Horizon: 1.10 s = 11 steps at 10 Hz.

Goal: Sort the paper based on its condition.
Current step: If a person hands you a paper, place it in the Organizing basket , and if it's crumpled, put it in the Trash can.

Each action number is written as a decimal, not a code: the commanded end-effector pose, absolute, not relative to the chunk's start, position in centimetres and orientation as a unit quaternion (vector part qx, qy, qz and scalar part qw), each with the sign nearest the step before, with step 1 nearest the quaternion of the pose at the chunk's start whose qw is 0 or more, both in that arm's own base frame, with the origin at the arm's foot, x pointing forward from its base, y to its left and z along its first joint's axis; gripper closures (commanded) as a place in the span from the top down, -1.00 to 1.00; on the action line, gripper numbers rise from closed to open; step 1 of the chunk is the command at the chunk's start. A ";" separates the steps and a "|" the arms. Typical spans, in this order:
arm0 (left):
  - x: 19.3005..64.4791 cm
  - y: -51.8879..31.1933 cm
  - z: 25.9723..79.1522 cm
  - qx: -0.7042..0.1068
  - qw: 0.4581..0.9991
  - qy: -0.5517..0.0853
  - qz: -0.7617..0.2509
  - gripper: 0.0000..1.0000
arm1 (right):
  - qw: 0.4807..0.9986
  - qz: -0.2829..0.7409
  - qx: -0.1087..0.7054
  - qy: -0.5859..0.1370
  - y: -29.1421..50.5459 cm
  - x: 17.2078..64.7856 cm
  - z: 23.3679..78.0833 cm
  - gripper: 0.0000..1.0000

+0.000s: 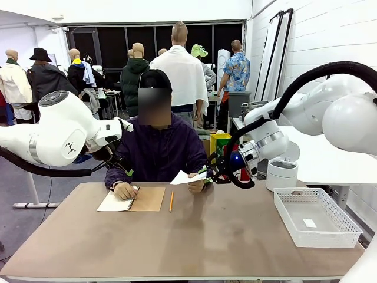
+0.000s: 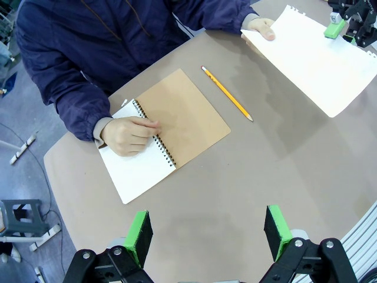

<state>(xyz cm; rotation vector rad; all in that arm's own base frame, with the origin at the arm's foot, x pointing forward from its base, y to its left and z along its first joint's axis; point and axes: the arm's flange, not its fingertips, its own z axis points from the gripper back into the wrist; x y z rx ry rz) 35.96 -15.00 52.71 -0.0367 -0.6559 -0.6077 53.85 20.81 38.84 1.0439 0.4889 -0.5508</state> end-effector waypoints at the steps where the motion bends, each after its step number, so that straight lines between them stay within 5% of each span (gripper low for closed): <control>1: 36.0 -14.9 52.7 -0.020 0.903 -0.314 -0.293 1.00 | 0.797 -0.271 0.487 0.231 21.3 54.8 39.0 -1.00; 8: 36.0 -14.9 52.7 -0.020 0.903 -0.314 -0.293 1.00 | 0.815 -0.227 0.478 0.237 20.8 54.5 40.4 -1.00; 11: 36.0 -14.9 52.7 -0.020 0.903 -0.314 -0.293 1.00 | 0.903 -0.103 0.393 0.139 17.5 53.0 45.4 -1.00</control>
